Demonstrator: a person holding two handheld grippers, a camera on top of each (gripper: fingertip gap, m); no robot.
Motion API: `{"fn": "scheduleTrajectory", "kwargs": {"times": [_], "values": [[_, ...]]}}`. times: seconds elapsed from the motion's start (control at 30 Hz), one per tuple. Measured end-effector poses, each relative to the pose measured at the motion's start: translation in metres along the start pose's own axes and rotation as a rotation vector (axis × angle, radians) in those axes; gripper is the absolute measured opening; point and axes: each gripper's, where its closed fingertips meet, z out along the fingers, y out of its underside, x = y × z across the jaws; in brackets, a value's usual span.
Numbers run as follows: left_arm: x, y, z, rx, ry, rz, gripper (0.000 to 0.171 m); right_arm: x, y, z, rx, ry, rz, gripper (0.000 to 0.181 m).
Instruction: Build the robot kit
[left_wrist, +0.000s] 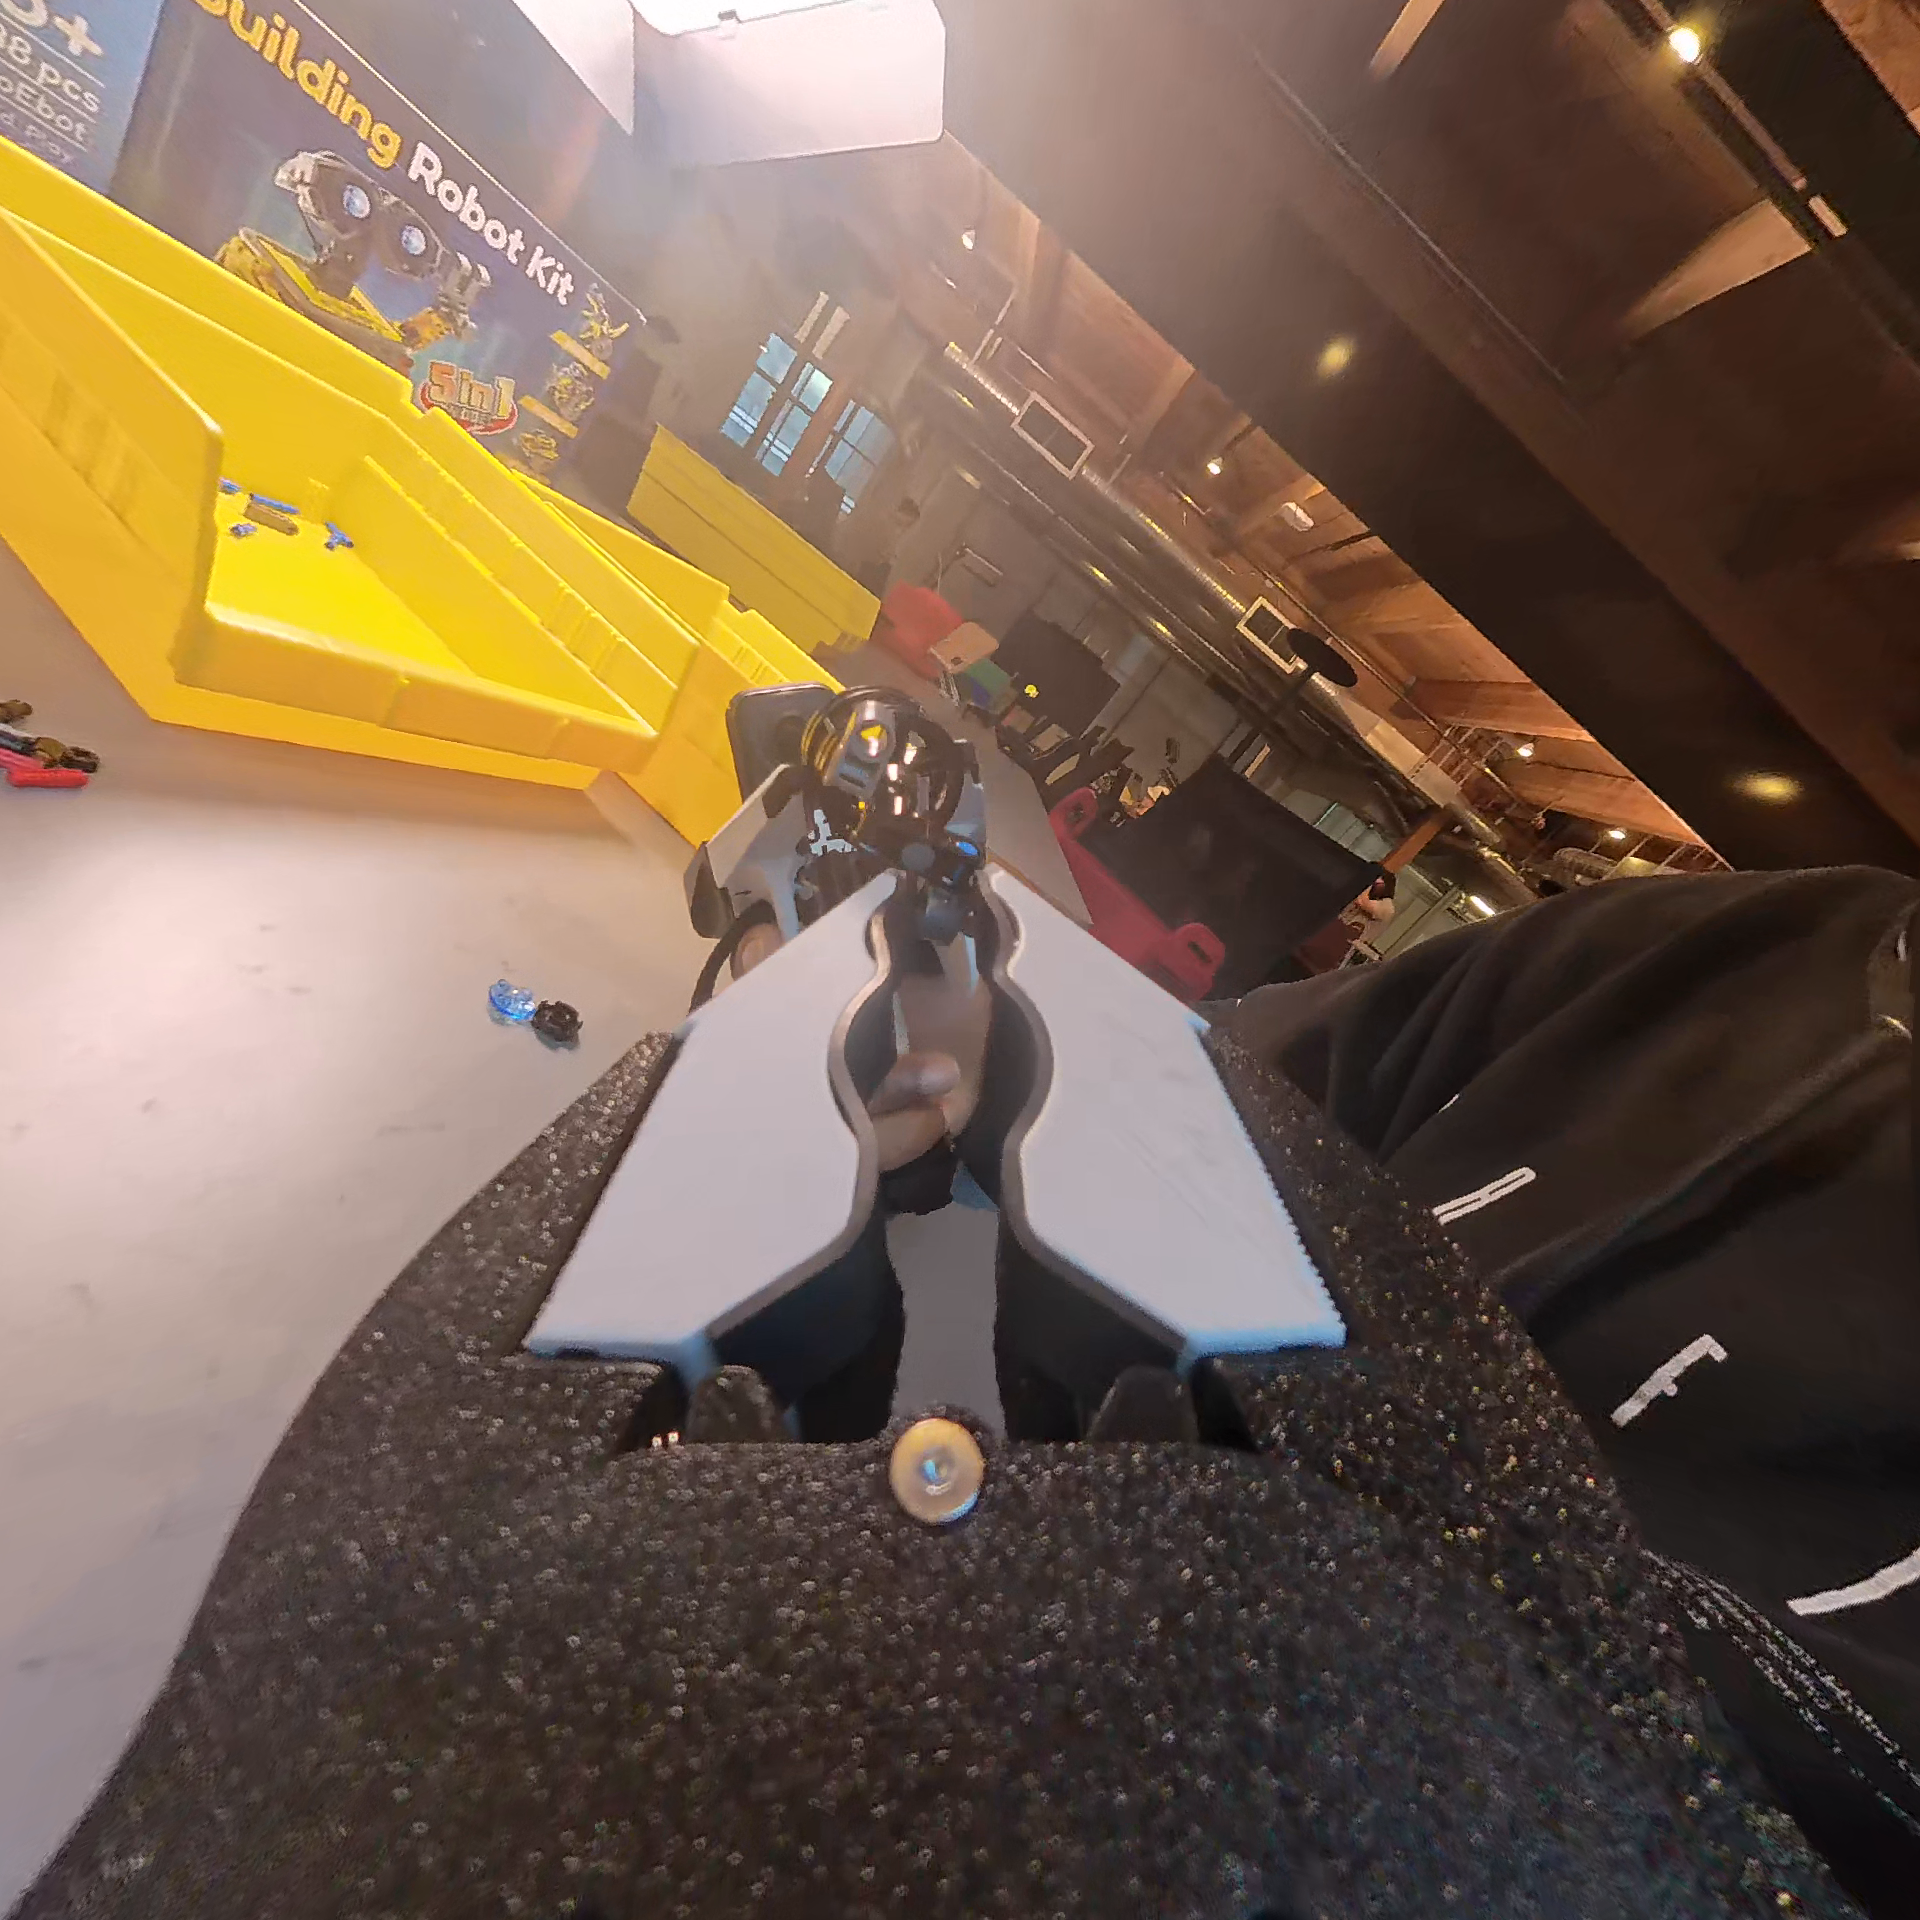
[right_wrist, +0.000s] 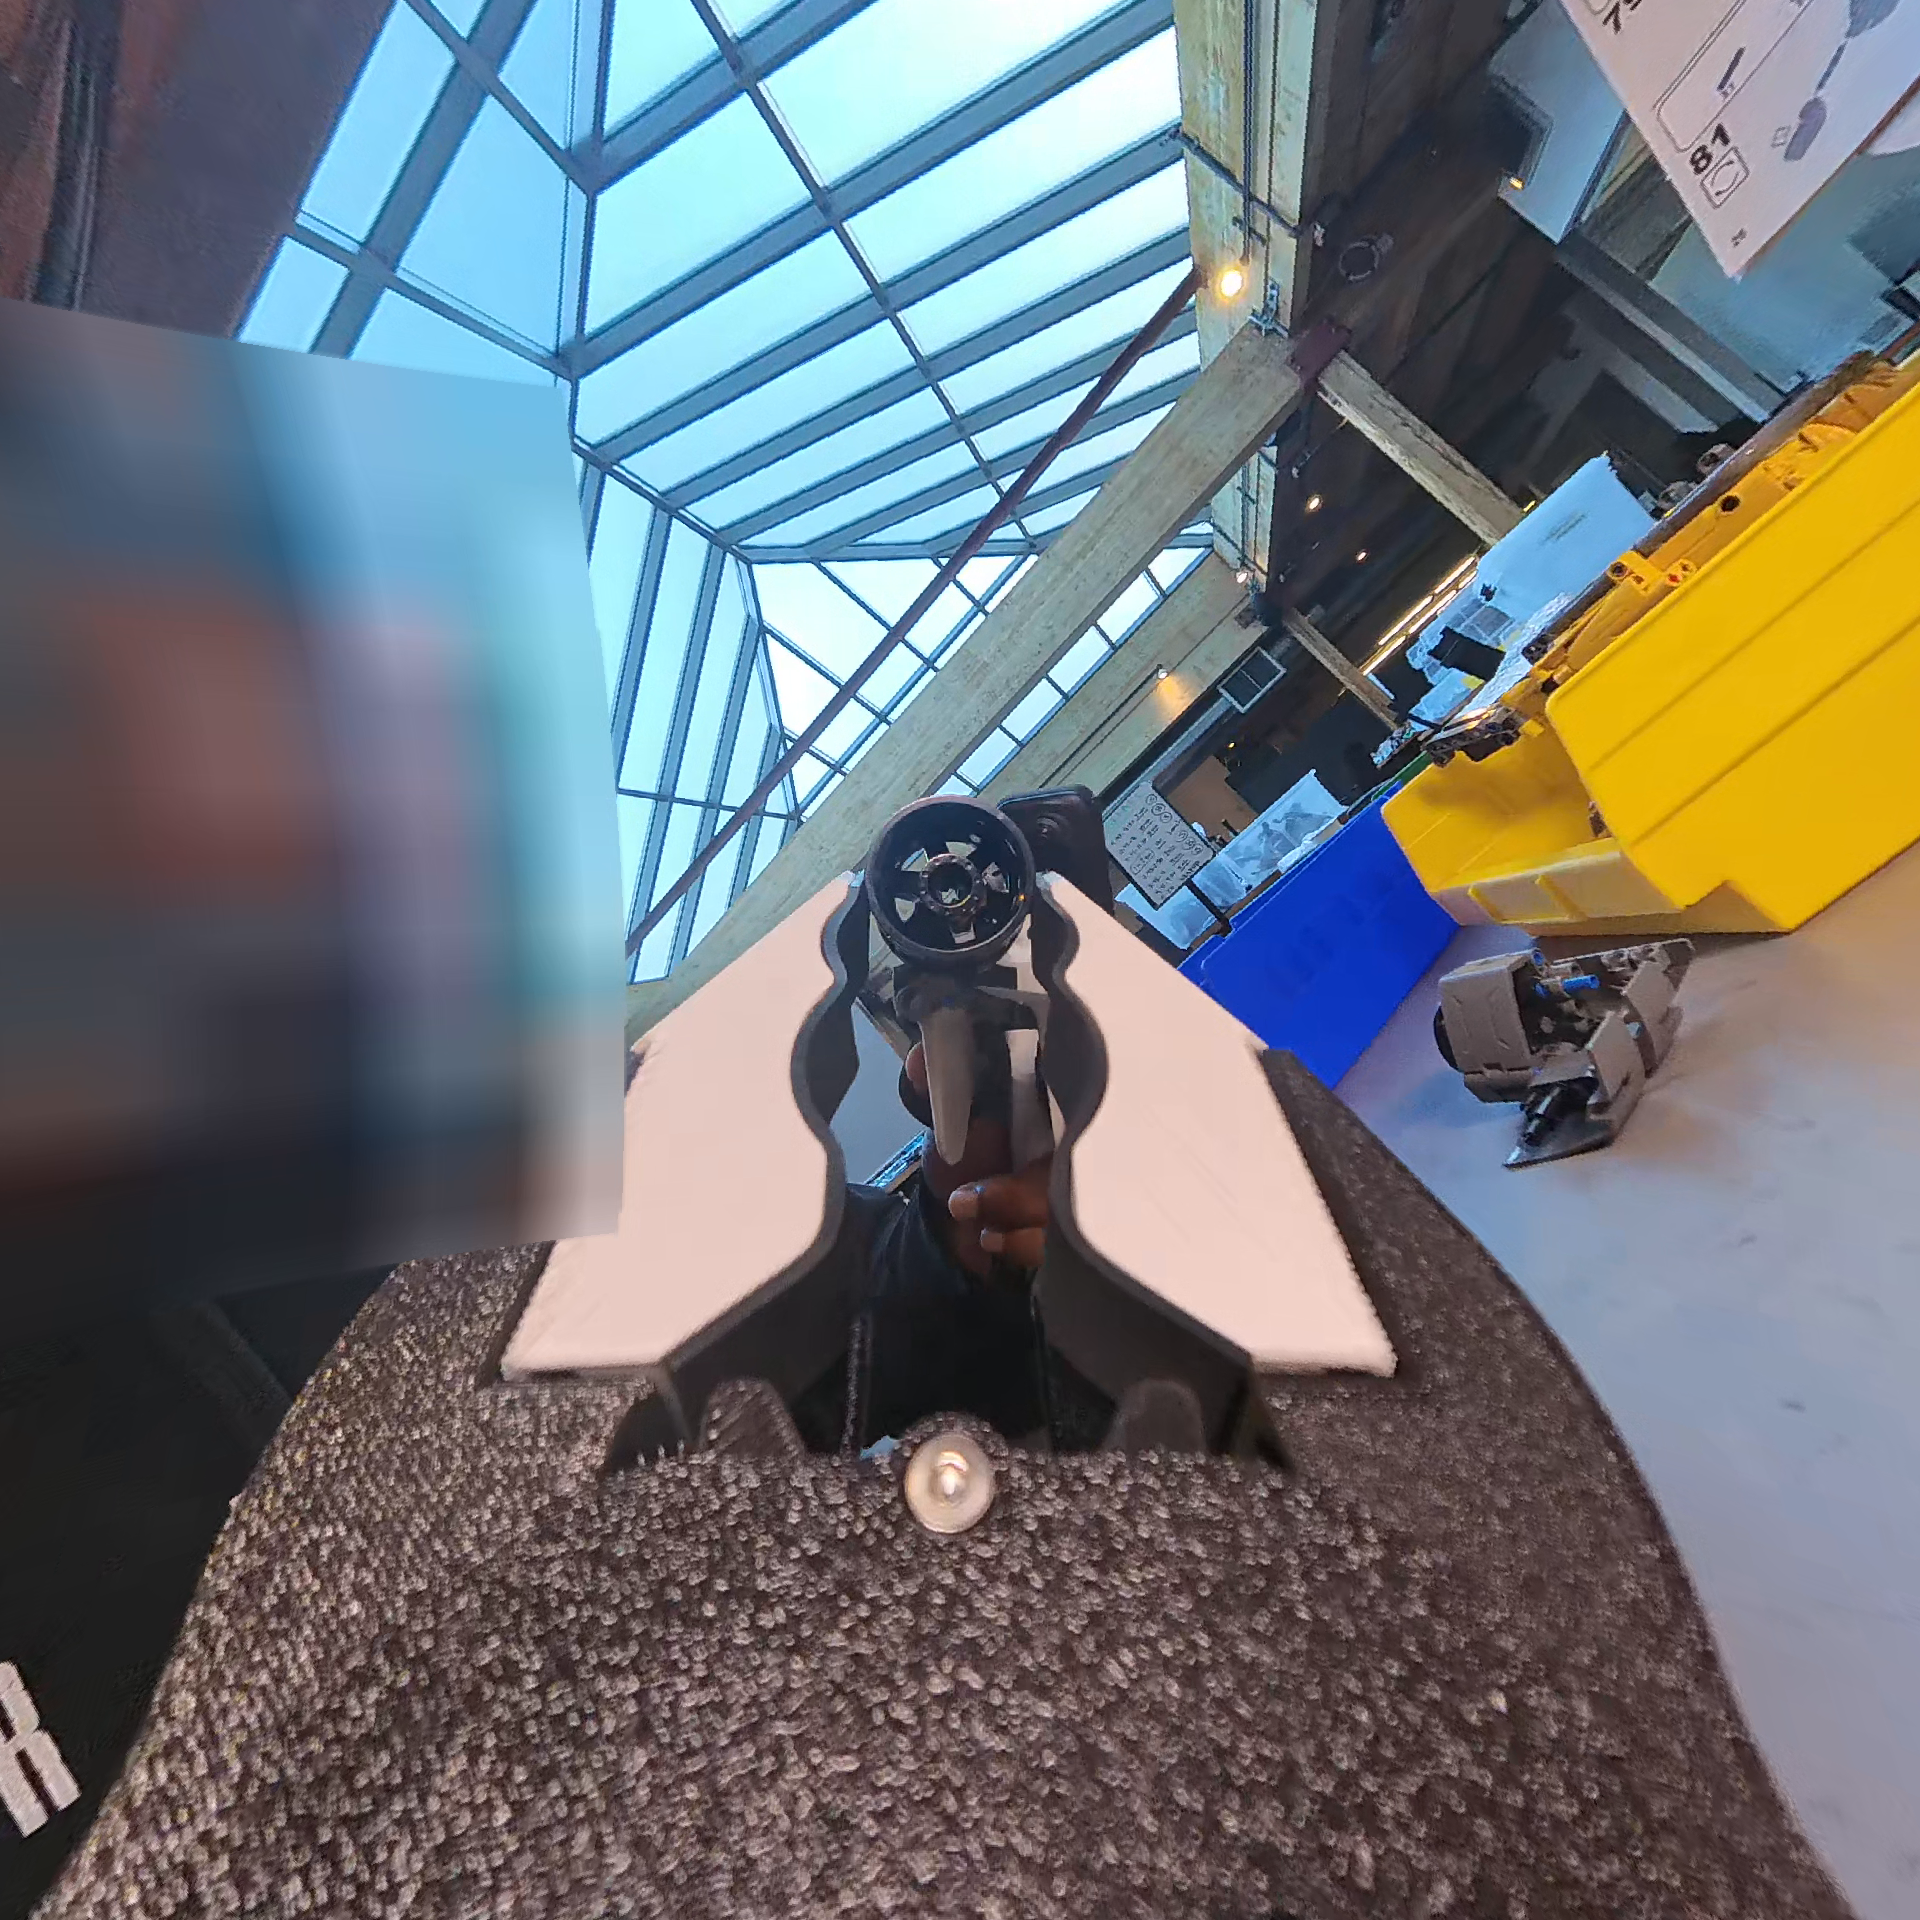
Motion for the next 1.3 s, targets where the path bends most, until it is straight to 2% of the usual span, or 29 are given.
{"fn": "scheduleTrajectory", "kwargs": {"times": [0.37,0.6,1.03,1.3], "values": [[-0.005,0.001,0.0,-0.019,-0.047,0.044,0.01,0.0,0.001,-0.001,-0.005,0.0,-0.002,0.031],[-0.009,0.003,-0.001,-0.069,-0.162,0.223,0.01,0.003,0.001,-0.001,-0.013,0.024,-0.033,0.031],[-0.019,-0.002,-0.007,-0.051,-0.191,0.211,0.01,0.004,0.004,-0.001,-0.025,0.054,-0.072,0.031],[-0.021,-0.001,-0.008,-0.08,-0.229,0.317,0.01,0.004,0.007,0.0,-0.033,0.054,-0.07,0.031]]}}
